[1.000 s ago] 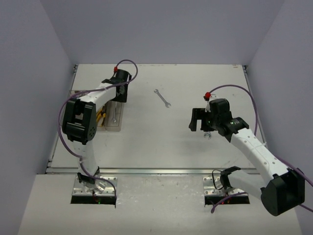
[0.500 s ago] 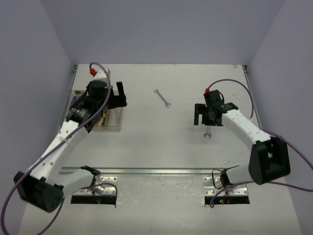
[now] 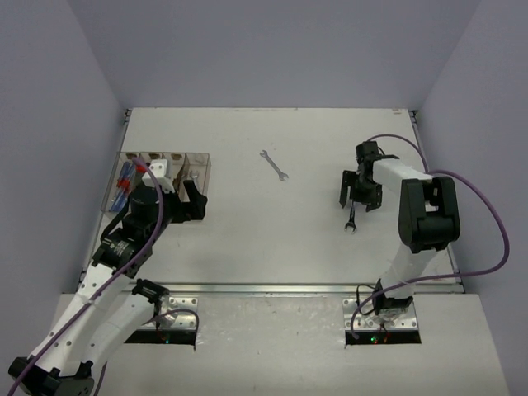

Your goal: Sort the tools into containers

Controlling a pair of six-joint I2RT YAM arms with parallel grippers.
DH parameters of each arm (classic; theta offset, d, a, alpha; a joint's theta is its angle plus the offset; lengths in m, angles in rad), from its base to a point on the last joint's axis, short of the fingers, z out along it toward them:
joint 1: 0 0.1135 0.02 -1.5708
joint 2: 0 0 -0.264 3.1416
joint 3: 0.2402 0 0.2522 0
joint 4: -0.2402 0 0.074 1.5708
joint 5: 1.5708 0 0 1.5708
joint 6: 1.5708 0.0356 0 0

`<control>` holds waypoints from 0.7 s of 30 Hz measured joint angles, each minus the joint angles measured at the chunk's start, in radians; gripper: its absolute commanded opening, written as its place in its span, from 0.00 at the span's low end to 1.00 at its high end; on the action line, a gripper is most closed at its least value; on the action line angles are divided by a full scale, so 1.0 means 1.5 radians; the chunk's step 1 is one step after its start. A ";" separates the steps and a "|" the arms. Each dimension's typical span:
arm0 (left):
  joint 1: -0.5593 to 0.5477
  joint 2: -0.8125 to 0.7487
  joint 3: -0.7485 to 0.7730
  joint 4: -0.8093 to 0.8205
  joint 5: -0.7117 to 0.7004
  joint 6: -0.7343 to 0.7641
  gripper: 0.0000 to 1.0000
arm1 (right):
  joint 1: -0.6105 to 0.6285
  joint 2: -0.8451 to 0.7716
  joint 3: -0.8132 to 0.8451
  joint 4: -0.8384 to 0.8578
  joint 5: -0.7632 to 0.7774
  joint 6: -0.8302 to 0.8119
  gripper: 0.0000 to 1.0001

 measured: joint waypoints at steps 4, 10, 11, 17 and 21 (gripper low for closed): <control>0.000 -0.001 0.000 0.011 0.016 0.000 1.00 | -0.014 0.043 0.022 -0.002 -0.013 -0.013 0.45; -0.001 -0.006 0.000 0.016 0.031 0.000 1.00 | -0.016 0.067 0.049 -0.013 -0.021 -0.025 0.21; -0.001 -0.008 0.000 0.017 0.033 0.000 1.00 | -0.015 0.067 0.048 -0.012 -0.022 -0.027 0.14; -0.001 -0.010 0.000 0.020 0.038 0.000 1.00 | -0.012 0.067 0.047 -0.011 -0.024 -0.028 0.00; -0.001 -0.005 0.000 0.020 0.040 0.000 1.00 | -0.003 0.049 0.025 0.006 -0.024 -0.025 0.00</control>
